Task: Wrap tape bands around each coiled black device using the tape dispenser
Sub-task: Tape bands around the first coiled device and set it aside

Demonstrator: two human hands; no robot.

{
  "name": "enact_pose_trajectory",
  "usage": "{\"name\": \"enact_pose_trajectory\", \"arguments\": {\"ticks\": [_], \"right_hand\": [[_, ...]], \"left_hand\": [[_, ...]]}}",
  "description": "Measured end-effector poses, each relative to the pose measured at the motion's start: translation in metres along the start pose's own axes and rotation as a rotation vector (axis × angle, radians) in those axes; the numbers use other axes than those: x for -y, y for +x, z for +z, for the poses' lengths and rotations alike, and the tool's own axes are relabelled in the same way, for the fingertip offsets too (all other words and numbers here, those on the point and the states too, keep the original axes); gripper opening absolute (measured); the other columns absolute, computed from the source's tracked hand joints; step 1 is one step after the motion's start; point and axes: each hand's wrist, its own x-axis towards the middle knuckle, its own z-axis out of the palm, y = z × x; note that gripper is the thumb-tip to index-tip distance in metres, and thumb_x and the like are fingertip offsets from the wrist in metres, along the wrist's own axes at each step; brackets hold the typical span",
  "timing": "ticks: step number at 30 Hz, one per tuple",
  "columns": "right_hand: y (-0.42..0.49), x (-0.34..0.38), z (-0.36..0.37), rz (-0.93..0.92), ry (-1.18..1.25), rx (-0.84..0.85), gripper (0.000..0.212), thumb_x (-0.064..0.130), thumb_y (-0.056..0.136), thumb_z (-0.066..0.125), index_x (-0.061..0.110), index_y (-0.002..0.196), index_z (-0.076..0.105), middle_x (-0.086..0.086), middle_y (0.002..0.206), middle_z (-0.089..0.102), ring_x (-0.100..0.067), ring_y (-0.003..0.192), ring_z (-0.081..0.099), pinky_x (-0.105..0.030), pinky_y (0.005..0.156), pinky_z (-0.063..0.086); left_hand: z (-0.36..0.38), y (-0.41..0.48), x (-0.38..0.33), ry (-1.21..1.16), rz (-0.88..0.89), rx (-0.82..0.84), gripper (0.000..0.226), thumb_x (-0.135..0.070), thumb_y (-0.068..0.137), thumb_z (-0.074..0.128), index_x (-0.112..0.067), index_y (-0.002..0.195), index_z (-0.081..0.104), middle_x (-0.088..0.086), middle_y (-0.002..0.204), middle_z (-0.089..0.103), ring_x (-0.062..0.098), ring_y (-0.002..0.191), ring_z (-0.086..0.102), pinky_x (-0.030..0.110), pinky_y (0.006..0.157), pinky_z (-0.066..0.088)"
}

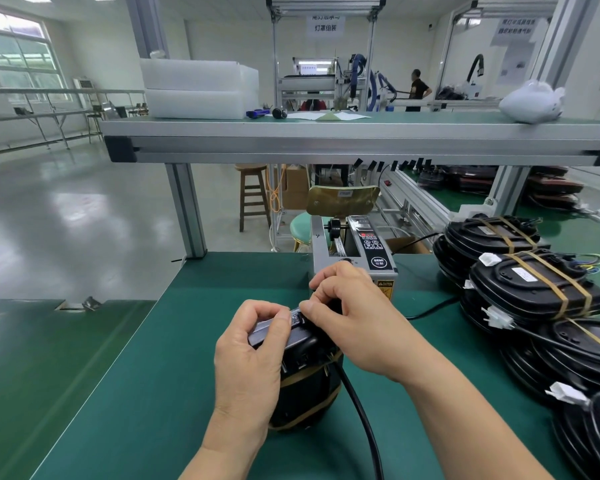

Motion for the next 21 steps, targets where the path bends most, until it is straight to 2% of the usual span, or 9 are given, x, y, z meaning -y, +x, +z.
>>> {"name": "enact_pose_trajectory", "arguments": {"ticks": [4, 7, 10, 12, 18, 21], "right_hand": [[0.0004, 0.0025, 0.0006, -0.025, -0.054, -0.007, 0.029, 0.031, 0.095, 0.061, 0.019, 0.069, 0.055, 0.012, 0.103, 0.05, 0.001, 0.107, 0.037, 0.001, 0.085, 0.026], [0.0003, 0.0038, 0.0008, -0.033, -0.075, -0.015, 0.028, 0.032, 0.095, 0.061, 0.021, 0.07, 0.054, 0.01, 0.102, 0.051, -0.003, 0.107, 0.038, -0.001, 0.084, 0.029], [-0.0005, 0.0042, 0.002, -0.039, -0.086, -0.028, 0.028, 0.034, 0.095, 0.062, 0.022, 0.07, 0.054, 0.01, 0.102, 0.052, -0.003, 0.106, 0.038, -0.004, 0.082, 0.031], [-0.0009, 0.0043, 0.0027, -0.043, -0.087, -0.034, 0.028, 0.034, 0.095, 0.062, 0.023, 0.07, 0.054, 0.01, 0.101, 0.052, -0.003, 0.105, 0.039, -0.006, 0.081, 0.033], [-0.0018, 0.0047, 0.0021, -0.037, -0.065, -0.021, 0.028, 0.035, 0.094, 0.062, 0.025, 0.069, 0.053, 0.01, 0.099, 0.053, -0.004, 0.104, 0.041, -0.013, 0.081, 0.035], [-0.0017, 0.0055, 0.0014, -0.041, -0.079, -0.02, 0.028, 0.035, 0.094, 0.062, 0.026, 0.07, 0.053, 0.009, 0.099, 0.054, -0.006, 0.104, 0.042, -0.021, 0.085, 0.037]], "left_hand": [[-0.0012, -0.0019, -0.0023, -0.015, -0.002, 0.01, 0.013, -0.023, 0.086, 0.073, -0.023, 0.075, 0.066, -0.001, 0.076, 0.069, 0.025, 0.077, 0.064, 0.043, 0.073, 0.052], [-0.0024, -0.0036, -0.0053, -0.052, -0.018, 0.02, 0.012, -0.034, 0.077, 0.069, -0.022, 0.075, 0.066, -0.002, 0.074, 0.068, 0.014, 0.071, 0.061, 0.032, 0.068, 0.05], [-0.0028, -0.0037, -0.0049, -0.07, -0.017, 0.029, 0.014, -0.021, 0.079, 0.08, -0.021, 0.074, 0.067, -0.001, 0.074, 0.069, 0.011, 0.069, 0.062, 0.021, 0.063, 0.05], [-0.0026, -0.0039, -0.005, -0.069, -0.009, 0.033, 0.016, -0.011, 0.078, 0.078, -0.021, 0.073, 0.067, 0.0, 0.073, 0.07, 0.008, 0.066, 0.063, 0.015, 0.059, 0.049], [-0.0024, -0.0037, -0.0062, -0.067, -0.023, 0.033, 0.018, -0.008, 0.077, 0.078, -0.021, 0.072, 0.067, 0.0, 0.071, 0.069, 0.007, 0.062, 0.063, 0.015, 0.055, 0.049], [-0.0004, -0.0033, -0.0079, -0.076, -0.04, 0.025, 0.017, -0.007, 0.075, 0.079, -0.02, 0.072, 0.067, 0.001, 0.069, 0.069, 0.007, 0.06, 0.062, 0.016, 0.053, 0.049]]}}
